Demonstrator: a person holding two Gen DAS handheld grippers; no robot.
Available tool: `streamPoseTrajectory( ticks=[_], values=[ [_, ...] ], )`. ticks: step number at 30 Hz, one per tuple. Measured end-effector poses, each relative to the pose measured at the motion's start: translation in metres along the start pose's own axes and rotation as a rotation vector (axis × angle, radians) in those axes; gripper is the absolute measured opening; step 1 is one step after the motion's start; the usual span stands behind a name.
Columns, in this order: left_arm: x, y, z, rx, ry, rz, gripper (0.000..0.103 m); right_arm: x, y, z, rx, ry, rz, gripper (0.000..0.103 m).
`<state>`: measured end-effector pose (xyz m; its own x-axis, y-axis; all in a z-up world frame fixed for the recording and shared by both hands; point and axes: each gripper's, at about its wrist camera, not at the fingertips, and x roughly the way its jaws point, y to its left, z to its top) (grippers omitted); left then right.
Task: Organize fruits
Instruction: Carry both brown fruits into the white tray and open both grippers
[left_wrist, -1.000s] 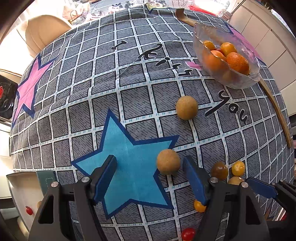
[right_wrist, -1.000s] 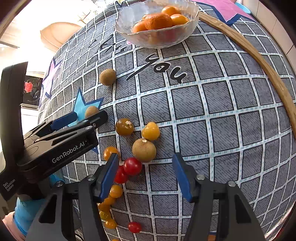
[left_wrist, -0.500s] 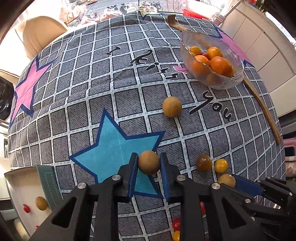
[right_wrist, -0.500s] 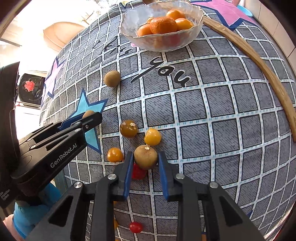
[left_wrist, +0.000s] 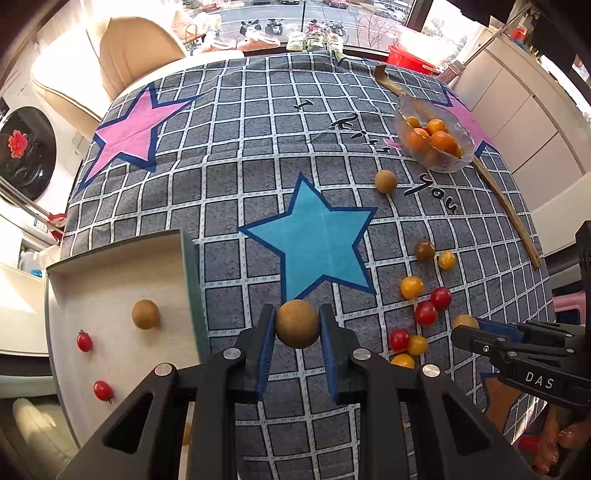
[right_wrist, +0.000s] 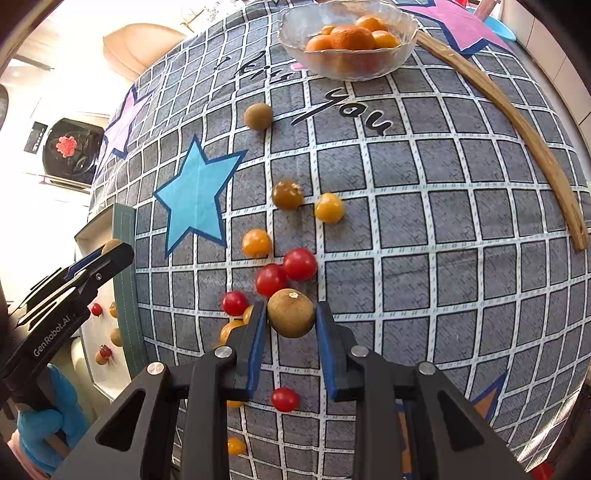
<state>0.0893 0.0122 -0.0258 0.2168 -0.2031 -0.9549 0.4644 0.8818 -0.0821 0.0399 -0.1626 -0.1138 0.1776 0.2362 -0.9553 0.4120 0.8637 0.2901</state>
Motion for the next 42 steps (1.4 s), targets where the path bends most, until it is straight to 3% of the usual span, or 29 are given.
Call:
streamPoseTrajectory(
  ticks=[9, 17, 28, 37, 42],
  values=[
    [-0.030, 0.075, -0.059, -0.117, -0.001, 0.095, 0.025, 0.010, 0.061, -0.018, -0.108, 0.048, 0.003, 0.029],
    [-0.013, 0.129, -0.095, -0.192, 0.050, 0.172, 0.025, 0.023, 0.143, -0.014, -0.249, 0.063, 0.067, 0.029],
    [0.010, 0.143, -0.100, -0.219, 0.074, 0.156, 0.025, 0.061, 0.227, 0.007, -0.365, 0.106, 0.129, 0.029],
    [0.015, 0.144, -0.104, -0.220, 0.079, 0.145, 0.025, 0.099, 0.238, 0.016, -0.359, 0.179, 0.097, 0.029],
    [0.016, 0.148, -0.107, -0.227, 0.079, 0.135, 0.025, 0.114, 0.250, 0.011, -0.414, 0.202, 0.029, 0.029]
  ],
)
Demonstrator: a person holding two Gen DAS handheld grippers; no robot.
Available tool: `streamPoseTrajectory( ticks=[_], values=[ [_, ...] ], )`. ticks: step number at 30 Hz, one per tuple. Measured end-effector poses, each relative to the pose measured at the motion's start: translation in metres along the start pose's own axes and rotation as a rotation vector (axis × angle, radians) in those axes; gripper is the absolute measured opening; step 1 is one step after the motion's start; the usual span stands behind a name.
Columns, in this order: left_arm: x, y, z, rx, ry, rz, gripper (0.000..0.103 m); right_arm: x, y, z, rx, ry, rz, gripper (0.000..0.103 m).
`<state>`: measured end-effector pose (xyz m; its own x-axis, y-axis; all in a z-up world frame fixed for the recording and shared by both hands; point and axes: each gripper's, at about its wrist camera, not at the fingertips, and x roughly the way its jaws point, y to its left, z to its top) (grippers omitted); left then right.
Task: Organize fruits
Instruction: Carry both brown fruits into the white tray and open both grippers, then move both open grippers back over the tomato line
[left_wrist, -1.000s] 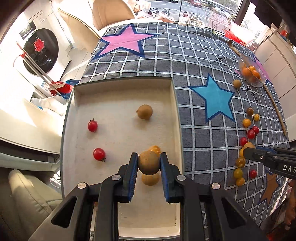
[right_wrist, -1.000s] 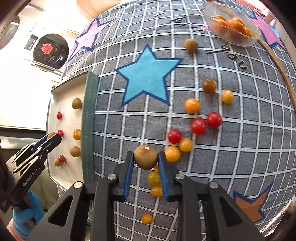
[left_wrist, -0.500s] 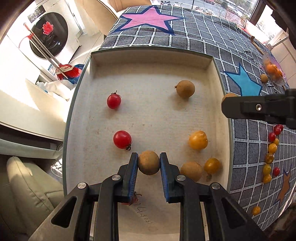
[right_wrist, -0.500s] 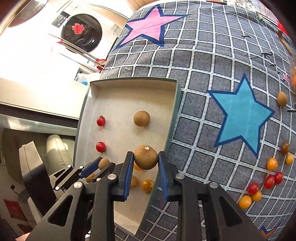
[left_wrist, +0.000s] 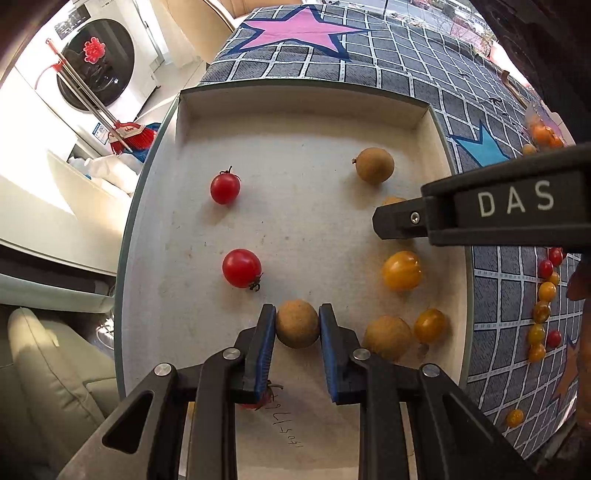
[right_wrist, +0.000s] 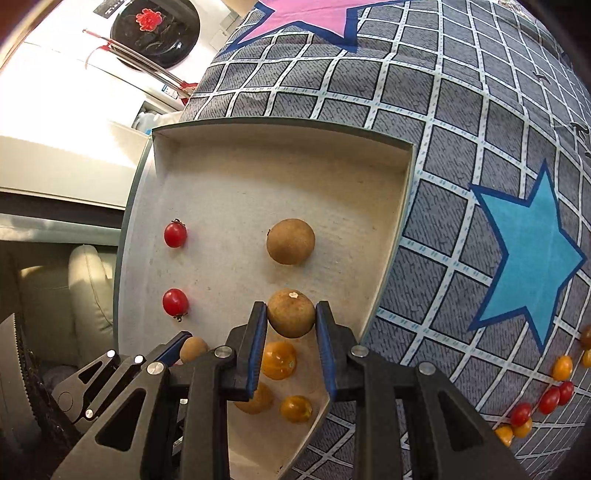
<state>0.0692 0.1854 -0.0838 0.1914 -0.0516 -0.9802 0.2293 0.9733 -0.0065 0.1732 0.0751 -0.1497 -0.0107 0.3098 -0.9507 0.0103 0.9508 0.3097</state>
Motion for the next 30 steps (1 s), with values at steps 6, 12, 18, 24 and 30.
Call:
streamPoseTrajectory(
  ticks=[6, 12, 18, 24, 30],
  values=[
    [0.002, 0.001, -0.001, 0.016, 0.004, 0.002, 0.025, 0.007, 0.008, 0.005, 0.003, 0.010, -0.012, 0.030],
    [-0.005, 0.000, -0.002, 0.016, -0.026, 0.044, 0.085, -0.008, 0.008, 0.010, 0.027, -0.018, 0.048, 0.055],
    [-0.022, -0.003, -0.003, 0.042, -0.065, 0.057, 0.087, -0.044, 0.006, 0.003, 0.051, -0.098, 0.066, 0.081],
    [-0.032, -0.016, -0.005, 0.077, -0.052, 0.028, 0.087, -0.072, -0.031, -0.024, 0.149, -0.146, 0.011, 0.084],
    [-0.047, -0.058, -0.004, 0.184, -0.054, 0.010, 0.087, -0.092, -0.095, -0.073, 0.279, -0.157, -0.065, 0.084]
  ],
)
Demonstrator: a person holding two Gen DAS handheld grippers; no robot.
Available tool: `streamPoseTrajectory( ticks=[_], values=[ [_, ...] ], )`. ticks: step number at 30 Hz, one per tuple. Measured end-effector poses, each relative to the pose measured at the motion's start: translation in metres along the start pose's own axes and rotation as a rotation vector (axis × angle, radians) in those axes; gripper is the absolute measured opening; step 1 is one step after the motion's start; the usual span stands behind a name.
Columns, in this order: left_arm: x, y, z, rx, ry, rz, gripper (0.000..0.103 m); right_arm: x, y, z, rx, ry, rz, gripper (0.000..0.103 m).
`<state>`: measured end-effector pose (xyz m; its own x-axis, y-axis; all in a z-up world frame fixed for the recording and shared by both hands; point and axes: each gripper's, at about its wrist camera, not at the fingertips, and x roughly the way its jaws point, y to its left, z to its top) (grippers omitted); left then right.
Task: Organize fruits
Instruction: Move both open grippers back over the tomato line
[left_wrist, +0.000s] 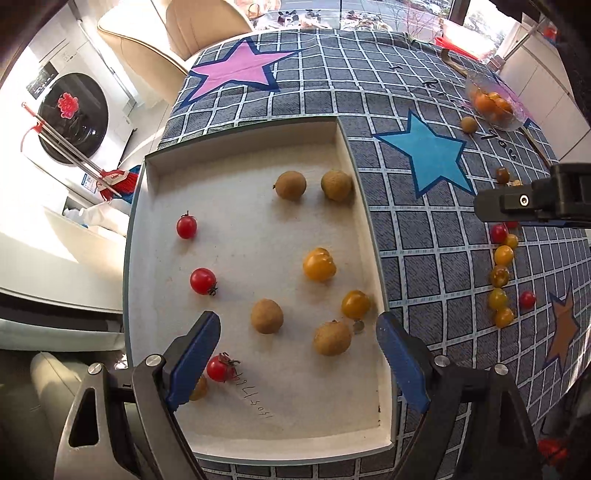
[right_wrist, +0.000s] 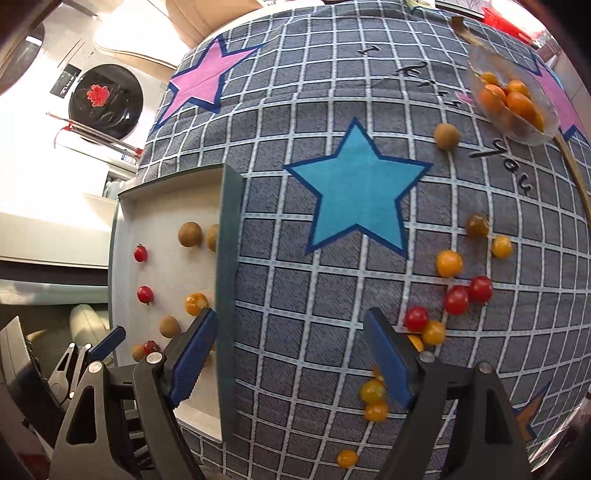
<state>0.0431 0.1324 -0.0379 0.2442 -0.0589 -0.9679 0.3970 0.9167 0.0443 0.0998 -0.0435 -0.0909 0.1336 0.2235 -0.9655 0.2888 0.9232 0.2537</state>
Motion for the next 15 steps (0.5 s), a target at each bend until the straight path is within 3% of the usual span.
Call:
streamPoseTrajectory(
  ticks=[8, 15],
  values=[
    [-0.002, -0.060, 0.017, 0.100, 0.012, -0.067, 0.087, -0.010, -0.112, -0.045, 0.214, 0.029, -0.114, 0.084],
    [0.015, -0.113, 0.011, 0.187, 0.086, -0.137, 0.087, -0.011, -0.147, -0.070, 0.246, 0.058, -0.142, 0.084]
  ],
)
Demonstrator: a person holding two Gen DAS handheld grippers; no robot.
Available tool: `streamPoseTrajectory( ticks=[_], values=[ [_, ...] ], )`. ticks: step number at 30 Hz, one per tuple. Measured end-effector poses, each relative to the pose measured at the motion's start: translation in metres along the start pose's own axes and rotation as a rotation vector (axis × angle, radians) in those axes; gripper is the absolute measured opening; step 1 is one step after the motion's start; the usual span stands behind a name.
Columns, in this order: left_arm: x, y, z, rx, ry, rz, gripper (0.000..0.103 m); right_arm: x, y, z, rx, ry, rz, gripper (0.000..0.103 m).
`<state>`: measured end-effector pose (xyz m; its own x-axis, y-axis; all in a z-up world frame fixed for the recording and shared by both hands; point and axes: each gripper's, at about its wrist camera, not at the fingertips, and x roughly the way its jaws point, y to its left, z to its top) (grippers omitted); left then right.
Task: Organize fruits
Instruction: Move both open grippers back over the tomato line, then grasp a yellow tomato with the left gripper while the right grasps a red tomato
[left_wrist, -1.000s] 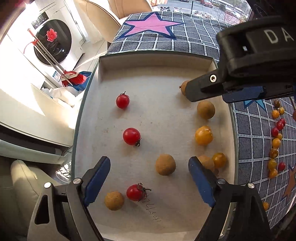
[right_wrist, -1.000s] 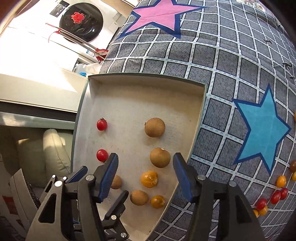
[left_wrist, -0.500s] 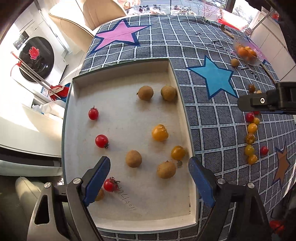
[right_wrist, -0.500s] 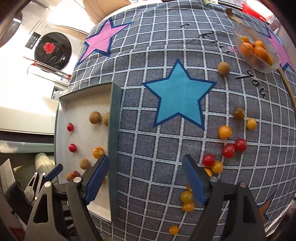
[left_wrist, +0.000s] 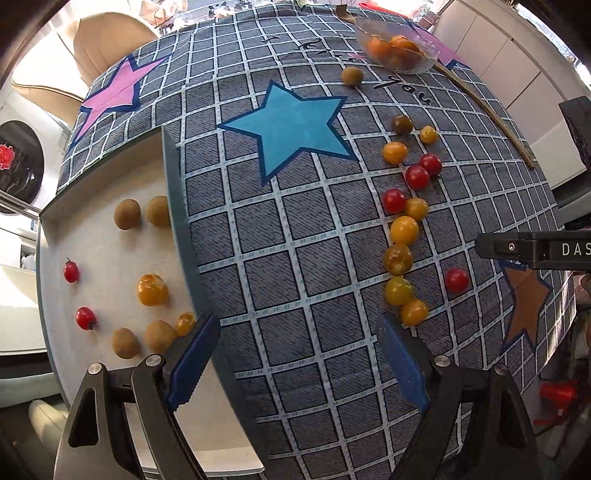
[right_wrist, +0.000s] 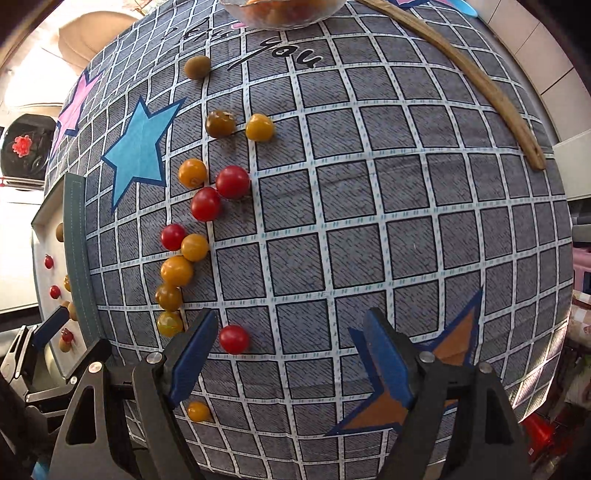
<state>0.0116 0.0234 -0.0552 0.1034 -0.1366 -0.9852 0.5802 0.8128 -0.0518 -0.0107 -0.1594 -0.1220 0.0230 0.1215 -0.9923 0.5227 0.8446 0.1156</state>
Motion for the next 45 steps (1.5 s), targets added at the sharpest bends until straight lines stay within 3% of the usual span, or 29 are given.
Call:
streamPoseTrajectory(
  ticks=[4, 9, 17, 26, 30, 38, 39, 41, 42, 45],
  values=[
    [0.016, -0.018, 0.003, -0.015, 0.046, -0.046, 0.087, 0.001, -0.010, -0.001, -0.019, -0.010, -0.010, 0.084],
    [0.028, -0.031, 0.010, -0.035, 0.066, -0.051, 0.087, -0.004, -0.026, -0.010, -0.074, -0.023, 0.014, 0.084],
    [0.036, -0.034, 0.018, -0.065, 0.071, -0.083, 0.087, -0.009, -0.026, -0.054, -0.241, -0.031, 0.042, 0.078],
    [0.035, -0.019, 0.025, -0.078, 0.057, -0.034, 0.087, -0.001, -0.010, -0.071, -0.346, -0.024, 0.029, 0.069],
    [0.033, -0.008, 0.025, -0.103, 0.049, -0.050, 0.087, 0.001, -0.006, -0.068, -0.345, -0.032, 0.038, 0.068],
    [0.031, -0.008, 0.028, -0.086, 0.061, -0.037, 0.087, 0.015, 0.038, -0.047, -0.397, -0.069, 0.034, 0.063],
    [0.031, -0.007, 0.029, -0.084, 0.064, -0.039, 0.087, 0.016, 0.044, -0.044, -0.405, -0.074, 0.031, 0.058],
    [0.029, -0.011, 0.027, -0.074, 0.064, -0.045, 0.087, 0.017, 0.051, -0.043, -0.424, -0.090, 0.010, 0.038],
    [0.028, -0.014, 0.027, -0.066, 0.063, -0.049, 0.087, 0.017, 0.052, -0.042, -0.430, -0.092, 0.004, 0.020],
    [0.022, -0.021, 0.027, -0.042, 0.057, -0.064, 0.087, 0.019, 0.045, -0.037, -0.396, -0.079, 0.039, 0.021]
  ],
)
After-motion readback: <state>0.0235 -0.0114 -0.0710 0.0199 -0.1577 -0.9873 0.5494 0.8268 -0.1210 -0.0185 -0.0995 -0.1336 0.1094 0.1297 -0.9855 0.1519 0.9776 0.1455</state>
